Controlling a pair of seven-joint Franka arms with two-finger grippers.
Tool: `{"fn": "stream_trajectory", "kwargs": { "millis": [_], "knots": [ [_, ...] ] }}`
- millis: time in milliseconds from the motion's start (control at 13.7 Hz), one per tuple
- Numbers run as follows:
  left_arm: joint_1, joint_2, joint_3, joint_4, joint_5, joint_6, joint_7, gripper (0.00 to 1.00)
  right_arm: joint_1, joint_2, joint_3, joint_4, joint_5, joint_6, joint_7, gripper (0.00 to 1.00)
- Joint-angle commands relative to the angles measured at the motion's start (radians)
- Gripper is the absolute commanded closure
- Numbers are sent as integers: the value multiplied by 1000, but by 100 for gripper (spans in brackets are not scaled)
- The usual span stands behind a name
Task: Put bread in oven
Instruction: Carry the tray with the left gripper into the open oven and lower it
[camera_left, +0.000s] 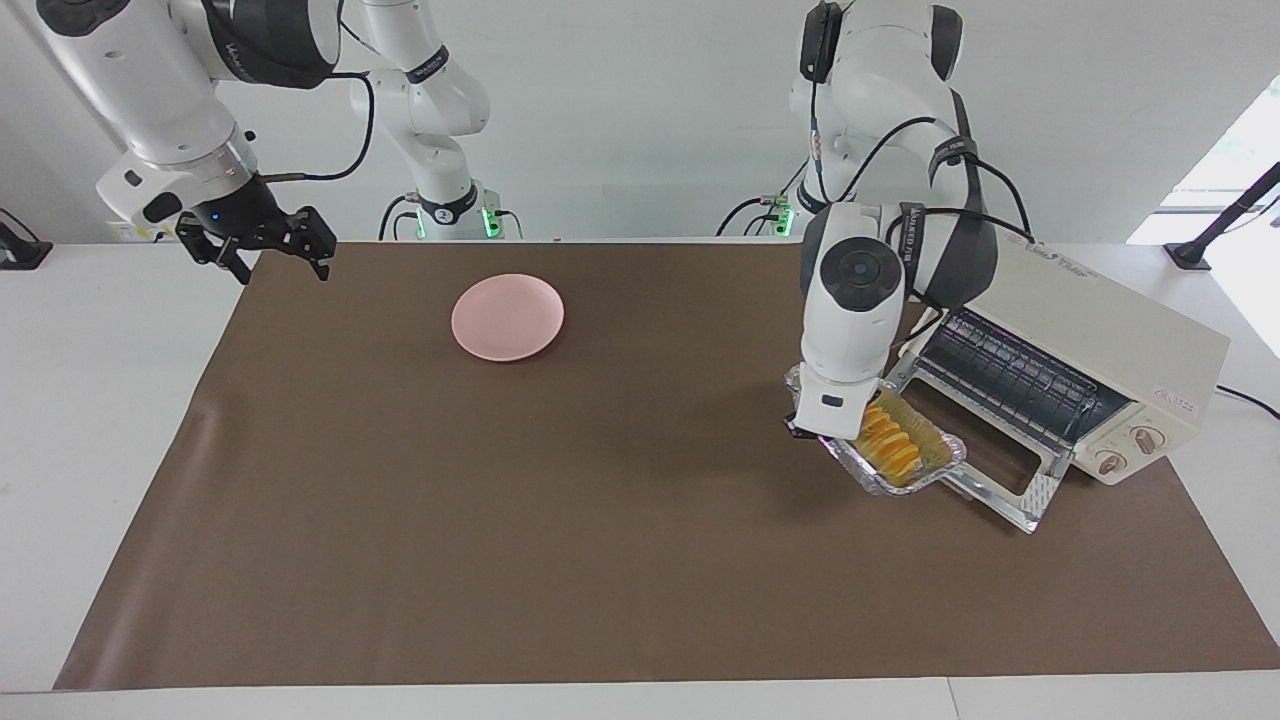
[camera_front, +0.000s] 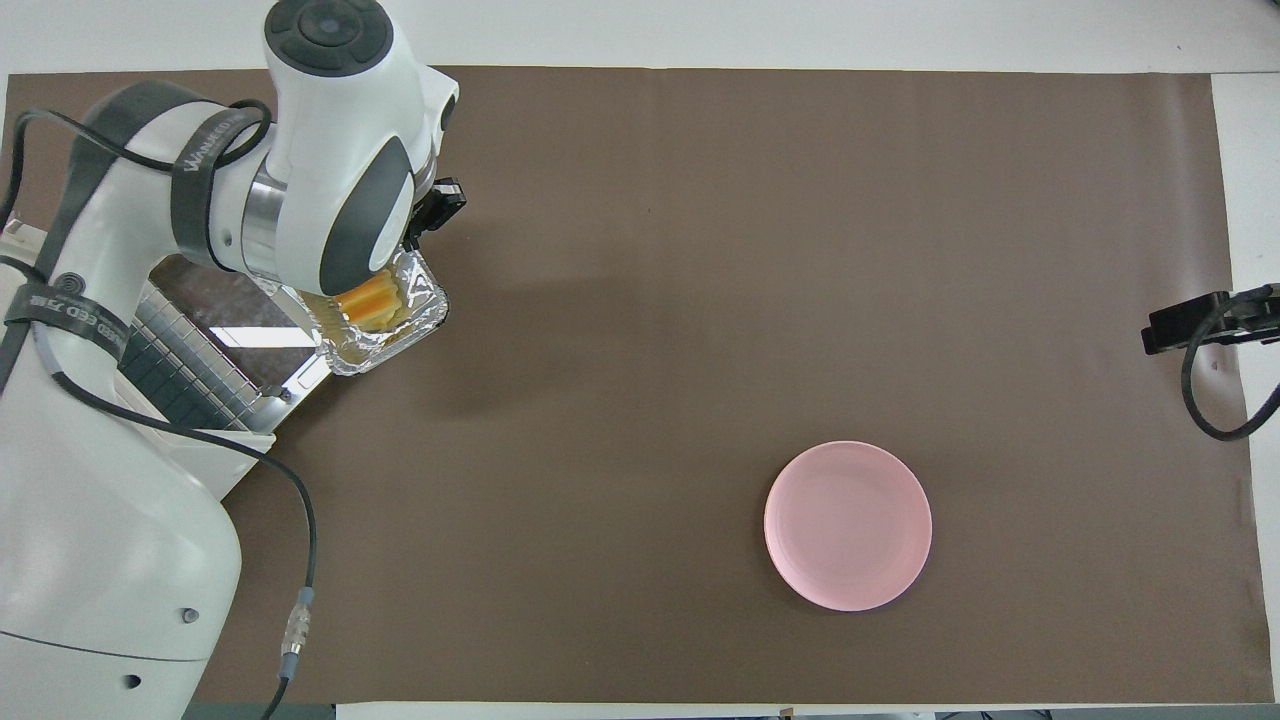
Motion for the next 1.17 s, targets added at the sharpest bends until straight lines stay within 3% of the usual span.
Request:
{"fn": "stream_trajectory", "kwargs": {
  "millis": [0, 658, 877, 1096],
  "knots": [
    [72, -13, 0, -20, -5, -24, -4, 100, -12, -27, 11, -27, -2, -1, -22, 0],
    [244, -20, 0, -28, -20, -125, 1, 100, -7, -27, 11, -27, -2, -3, -20, 0],
    [261, -58, 0, -110, -14, -116, 8, 100, -7, -27, 11, -27, -2, -3, -20, 0],
    [274, -63, 4, -121, -8, -114, 8, 100, -7, -27, 11, -27, -2, -1, -20, 0]
  ]
}}
